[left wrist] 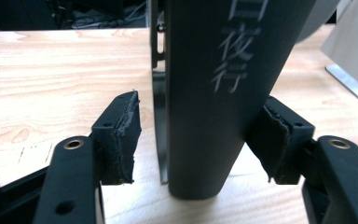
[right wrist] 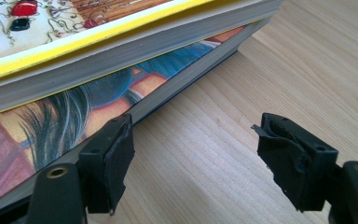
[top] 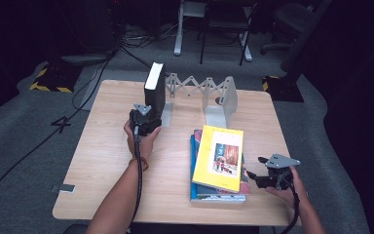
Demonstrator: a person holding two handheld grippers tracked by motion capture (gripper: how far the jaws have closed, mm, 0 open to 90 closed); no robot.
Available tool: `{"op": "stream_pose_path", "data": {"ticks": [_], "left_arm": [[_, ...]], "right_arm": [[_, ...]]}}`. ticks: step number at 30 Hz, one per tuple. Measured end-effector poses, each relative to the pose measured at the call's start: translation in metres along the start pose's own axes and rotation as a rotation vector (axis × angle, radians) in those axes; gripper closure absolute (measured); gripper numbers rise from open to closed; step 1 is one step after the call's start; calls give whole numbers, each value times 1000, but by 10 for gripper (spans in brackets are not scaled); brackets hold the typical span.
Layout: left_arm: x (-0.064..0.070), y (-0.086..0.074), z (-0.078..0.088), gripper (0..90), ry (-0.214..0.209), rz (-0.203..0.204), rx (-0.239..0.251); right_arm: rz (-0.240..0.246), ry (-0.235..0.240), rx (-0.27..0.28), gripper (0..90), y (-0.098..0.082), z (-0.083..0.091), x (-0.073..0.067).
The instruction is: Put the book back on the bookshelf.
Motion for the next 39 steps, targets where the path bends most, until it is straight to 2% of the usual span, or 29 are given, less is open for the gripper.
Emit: {"op": "stream_pose_path", "data": {"ticks": [2,6,8,12,14,16,17,20,23,26,28,33,39], "left_arm": [[-1,-2,3,348,-21,-20,0],[-2,-11,9,338,-36,-103,-33],[-2,-16,12,330,-47,-130,-44],[-3,-22,21,304,-96,-136,-53],[-2,-26,25,290,-127,-150,-65],[2,-32,32,280,-187,-188,-88],[5,-34,35,274,-219,-196,-91],[13,-35,46,274,-274,-242,-77],[21,-38,57,261,-327,-282,-89],[27,-45,65,260,-336,-363,-104],[30,-51,70,260,-328,-412,-109],[38,-63,80,258,-385,-437,-125],[49,-75,93,250,-417,-502,-140]], "right_arm": [[1,0,-1,272,0,0,0],[7,-8,0,272,1,1,0],[19,-15,-2,271,1,1,-1],[27,-23,-7,268,2,2,-2],[26,-24,-9,265,2,3,-2],[32,-23,-13,261,2,4,-2],[36,-20,-11,258,3,4,-3],[32,-7,-2,255,5,7,-5],[39,-7,-3,255,7,9,-6],[47,-10,5,255,10,11,-7],[48,-11,12,256,12,14,-7],[34,-11,27,256,16,18,-7],[35,-15,37,259,21,21,-10]]}}
Point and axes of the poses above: each handheld gripper's, and its own axes: z roughly backward along the jaws, y roughly out of its top, x roughly to its right, the point moved 9 cm from there along -z, roughly forward along the jaws, and after that the axes turned 5 degrees about -z, right-handed, at the moved point
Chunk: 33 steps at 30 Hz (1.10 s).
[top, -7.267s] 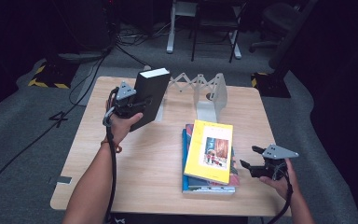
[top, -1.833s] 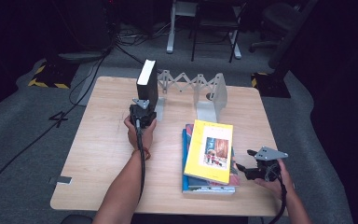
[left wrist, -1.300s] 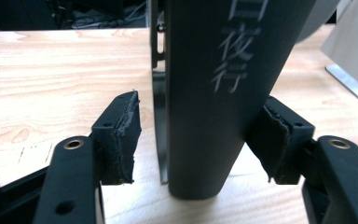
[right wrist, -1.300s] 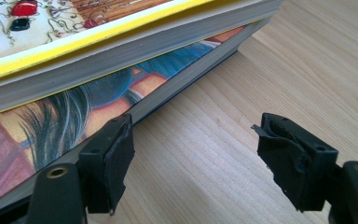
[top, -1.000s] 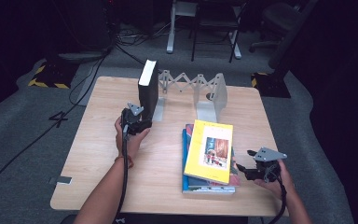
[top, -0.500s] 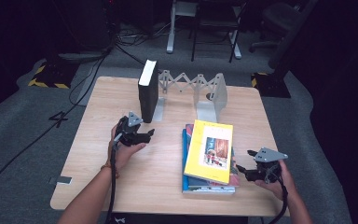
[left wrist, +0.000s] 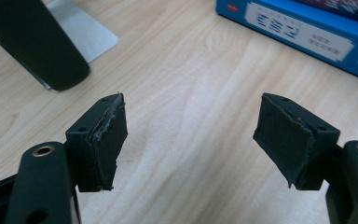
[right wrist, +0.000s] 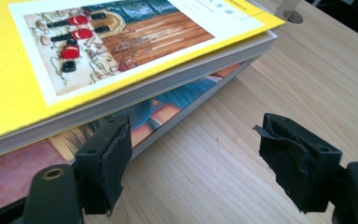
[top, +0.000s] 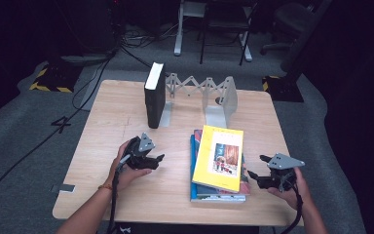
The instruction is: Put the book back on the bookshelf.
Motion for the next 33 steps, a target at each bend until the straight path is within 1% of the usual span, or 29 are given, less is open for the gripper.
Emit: {"op": "stream_pose_path", "data": {"ticks": [2,4,9,10,11,12,13,14,15,17,18,22,23,24,25,26,29,32,33], "left_arm": [[10,-2,2,243,-29,-17,2],[18,-3,3,237,-52,-45,-2],[42,-8,6,219,-89,-112,-6],[45,-9,6,216,-92,-116,-7],[50,-10,6,214,-110,-124,-12],[53,-11,6,211,-120,-125,-13],[55,-12,6,208,-121,-133,-15],[58,-13,7,208,-128,-140,-18],[64,-14,7,208,-143,-149,-18],[69,-17,7,198,-148,-165,-29],[72,-18,7,198,-159,-171,-30],[82,-25,9,196,-189,-179,-52],[84,-27,9,195,-200,-192,-63],[85,-29,10,189,-206,-190,-64],[86,-31,12,186,-221,-178,-61],[86,-32,13,185,-223,-176,-58],[86,-37,16,187,-243,-166,-50],[87,-40,17,186,-278,-129,-41],[86,-40,17,185,-280,-125,-44]], "right_arm": [[1,3,9,259,2,1,-1],[-2,3,9,261,3,1,-2],[-1,10,23,262,7,3,-5],[-5,12,24,261,7,3,-6],[-7,12,24,262,7,3,-7],[-8,17,25,262,8,3,-8],[-4,19,26,262,9,3,-10],[-3,22,25,262,9,3,-11],[-2,23,26,262,10,3,-12],[-1,32,29,262,12,3,-15],[-3,38,31,262,13,3,-17],[-21,62,40,266,17,2,-23],[-32,69,40,266,17,1,-25],[-37,81,33,263,17,-1,-28],[-37,92,30,260,18,-2,-31],[-42,109,30,259,18,-3,-35],[-28,131,26,251,21,-5,-43],[-35,166,22,242,24,-8,-51],[-32,163,12,241,23,-10,-53]]}}
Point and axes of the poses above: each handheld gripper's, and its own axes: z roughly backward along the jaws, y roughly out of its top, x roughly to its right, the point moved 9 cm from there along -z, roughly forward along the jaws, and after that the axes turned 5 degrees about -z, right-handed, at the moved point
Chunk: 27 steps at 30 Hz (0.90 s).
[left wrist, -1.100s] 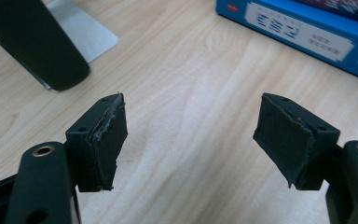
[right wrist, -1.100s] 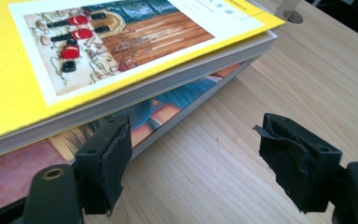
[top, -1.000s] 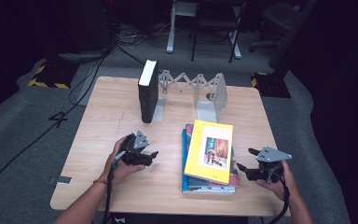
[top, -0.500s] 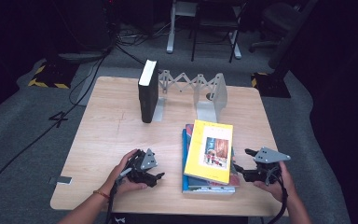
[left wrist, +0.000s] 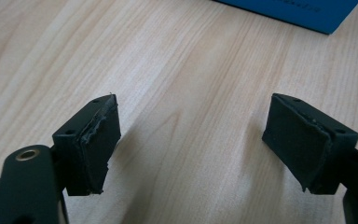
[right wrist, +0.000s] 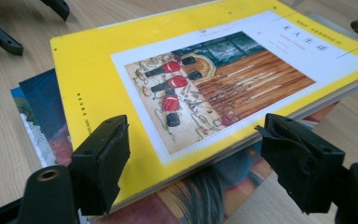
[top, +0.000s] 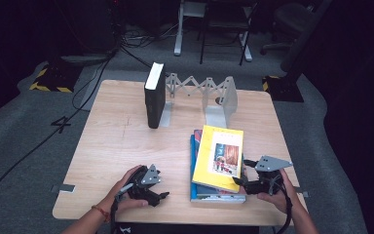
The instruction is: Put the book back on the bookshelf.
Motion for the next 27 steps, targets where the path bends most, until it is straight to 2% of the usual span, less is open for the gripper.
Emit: {"op": "stream_pose_path", "data": {"ticks": [2,5,7,9,11,15,17,19,21,24,25,27], "left_arm": [[0,0,-1,174,3,1,0],[0,2,-3,162,-11,3,-3],[0,3,-4,159,-21,7,-3],[-1,3,-5,156,-28,8,-7],[0,5,-6,151,-31,5,-5],[-1,6,-8,147,-35,3,-7],[-2,8,-9,143,-31,5,-5],[-7,11,-12,150,-13,18,-14],[-18,18,-17,218,-12,66,2],[-29,25,-25,223,-17,66,-1],[-33,30,-30,227,-6,46,-5],[-39,40,-37,244,-16,42,4]], "right_arm": [[6,-9,-21,233,-1,-5,-1],[-52,6,-36,203,-3,-9,1],[-99,36,-48,191,-5,-10,2],[-160,94,-76,149,-9,-12,3],[-188,137,-90,138,-10,-15,4],[-163,173,-131,107,-8,-17,5],[-148,170,-141,83,-8,-19,6],[-145,165,-150,62,-7,-21,6],[-134,164,-158,51,-6,-22,7],[-123,161,-157,45,-3,-26,7],[-121,159,-157,45,-2,-27,7],[-115,162,-160,45,0,-29,6]]}}
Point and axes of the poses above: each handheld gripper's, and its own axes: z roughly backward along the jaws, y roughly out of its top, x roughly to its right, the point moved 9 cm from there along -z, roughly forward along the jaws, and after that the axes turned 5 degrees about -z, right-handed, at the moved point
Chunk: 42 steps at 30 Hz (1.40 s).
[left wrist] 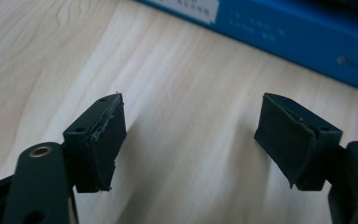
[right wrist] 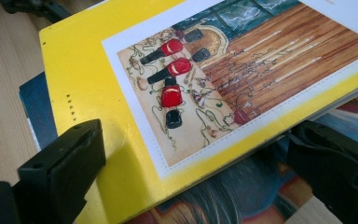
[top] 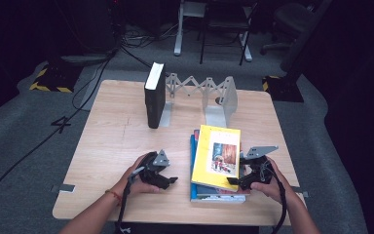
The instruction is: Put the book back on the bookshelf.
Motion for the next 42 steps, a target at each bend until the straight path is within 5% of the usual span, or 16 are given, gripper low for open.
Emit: {"op": "stream_pose_path", "data": {"ticks": [8,11,19,29,33,37,42], "left_arm": [[-27,37,-19,280,39,36,74],[-23,42,-24,299,8,44,76],[-18,49,-24,307,27,23,80],[-17,49,-23,307,36,19,81],[-18,49,-23,307,46,10,83],[-22,48,-21,307,56,20,90],[-26,44,-22,308,69,18,74]], "right_arm": [[66,-13,-15,107,6,0,-5],[75,-22,-12,124,7,0,-7],[133,-52,43,298,14,4,-8],[128,13,64,351,28,-4,-10],[104,33,106,563,35,-7,-4],[90,63,160,663,37,-5,-4],[129,108,182,724,38,-5,-16]]}}
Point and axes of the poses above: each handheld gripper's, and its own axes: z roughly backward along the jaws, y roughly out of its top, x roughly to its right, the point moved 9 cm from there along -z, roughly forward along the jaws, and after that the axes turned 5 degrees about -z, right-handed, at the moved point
